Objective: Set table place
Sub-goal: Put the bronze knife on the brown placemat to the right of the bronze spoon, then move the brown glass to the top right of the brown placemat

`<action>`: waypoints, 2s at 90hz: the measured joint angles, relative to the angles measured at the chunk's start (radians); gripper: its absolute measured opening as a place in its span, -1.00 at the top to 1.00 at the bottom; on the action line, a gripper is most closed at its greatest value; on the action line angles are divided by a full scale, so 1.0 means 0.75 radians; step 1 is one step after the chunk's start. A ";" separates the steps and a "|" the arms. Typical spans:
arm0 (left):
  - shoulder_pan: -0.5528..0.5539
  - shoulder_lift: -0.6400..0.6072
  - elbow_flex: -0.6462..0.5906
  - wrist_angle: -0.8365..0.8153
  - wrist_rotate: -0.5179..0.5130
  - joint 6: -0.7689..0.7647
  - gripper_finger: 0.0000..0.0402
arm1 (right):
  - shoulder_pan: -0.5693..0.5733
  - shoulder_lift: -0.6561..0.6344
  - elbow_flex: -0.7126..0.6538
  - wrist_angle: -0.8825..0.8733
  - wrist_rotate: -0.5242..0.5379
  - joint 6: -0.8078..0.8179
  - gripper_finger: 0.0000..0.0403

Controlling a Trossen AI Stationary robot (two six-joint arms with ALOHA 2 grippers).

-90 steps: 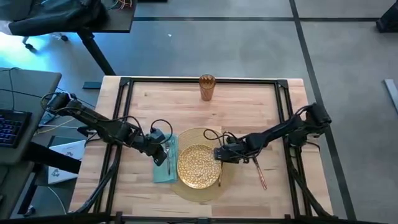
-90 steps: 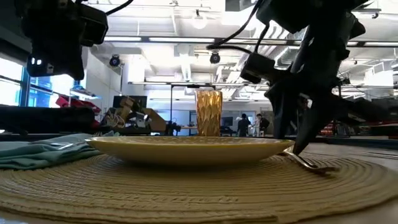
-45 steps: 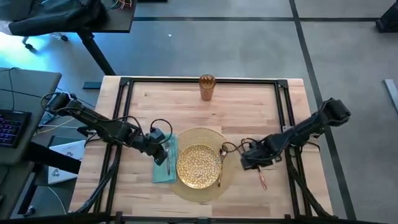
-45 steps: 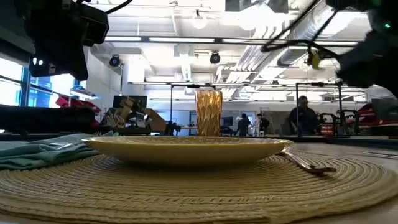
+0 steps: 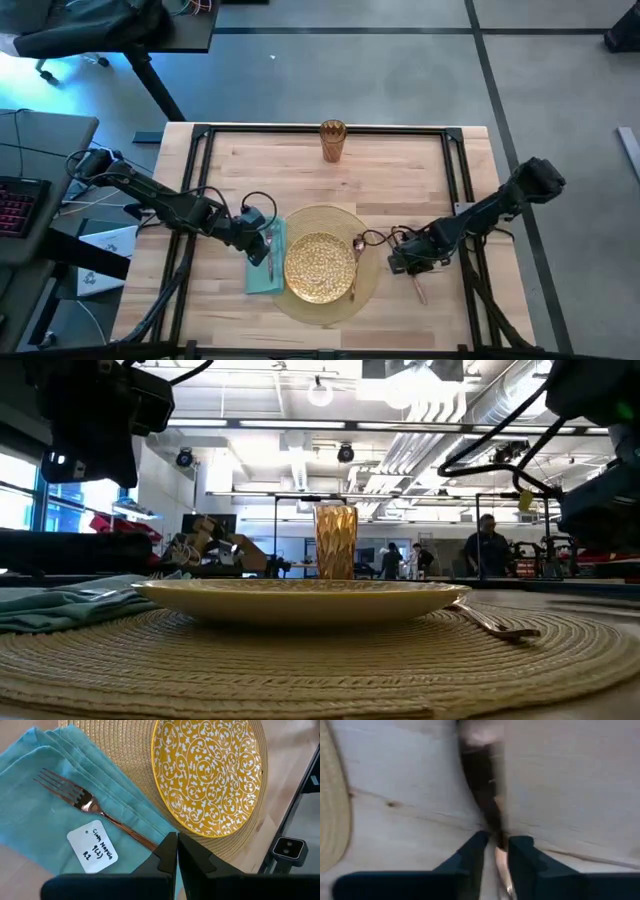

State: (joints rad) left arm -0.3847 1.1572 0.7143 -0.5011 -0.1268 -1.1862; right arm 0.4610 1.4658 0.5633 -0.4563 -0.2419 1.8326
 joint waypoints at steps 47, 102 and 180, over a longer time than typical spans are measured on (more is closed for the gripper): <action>0.000 0.000 0.000 0.008 -0.017 0.002 1.00 | -0.004 0.013 0.074 0.264 0.257 -0.047 1.00; 0.000 0.001 0.000 0.016 -0.020 0.005 1.00 | -0.086 0.137 0.077 0.583 0.407 0.155 1.00; 0.015 0.001 0.103 0.052 -0.079 0.210 1.00 | -0.134 -0.378 0.077 0.331 0.534 -0.317 1.00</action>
State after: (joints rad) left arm -0.3737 1.1576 0.7913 -0.4621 -0.1863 -1.0283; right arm 0.3604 1.1827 0.6209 -0.2083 0.1585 1.5946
